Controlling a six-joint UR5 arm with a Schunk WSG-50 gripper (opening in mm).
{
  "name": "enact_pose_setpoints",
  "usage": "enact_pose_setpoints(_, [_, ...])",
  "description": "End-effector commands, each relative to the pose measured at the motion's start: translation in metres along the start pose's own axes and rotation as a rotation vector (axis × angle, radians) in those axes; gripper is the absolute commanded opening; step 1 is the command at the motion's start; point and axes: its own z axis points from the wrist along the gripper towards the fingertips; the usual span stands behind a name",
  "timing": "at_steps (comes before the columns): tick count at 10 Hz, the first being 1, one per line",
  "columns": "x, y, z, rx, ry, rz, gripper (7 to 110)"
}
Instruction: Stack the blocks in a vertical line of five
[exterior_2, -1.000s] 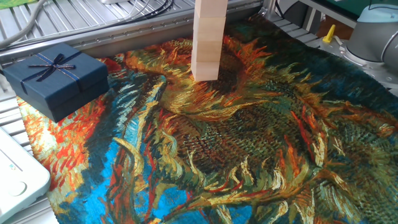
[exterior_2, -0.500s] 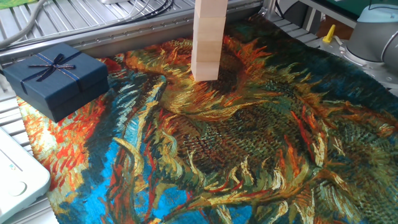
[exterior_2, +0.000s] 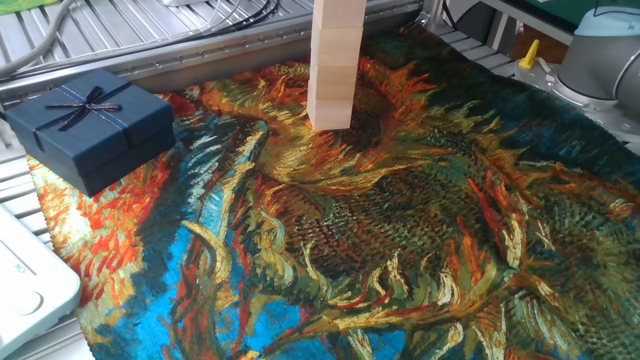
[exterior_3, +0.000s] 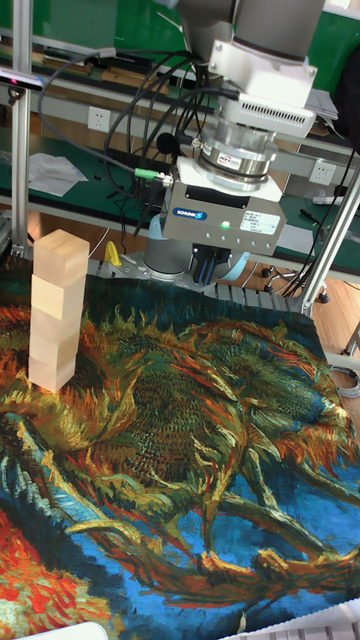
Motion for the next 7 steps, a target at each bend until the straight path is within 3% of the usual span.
enact_pose_setpoints(1, [-0.0001,0.0024,-0.0009,-0.009,-0.003,-0.015,7])
enact_pose_setpoints(7, [-0.0049,0.0,0.0039,-0.001,-0.011,-0.025,7])
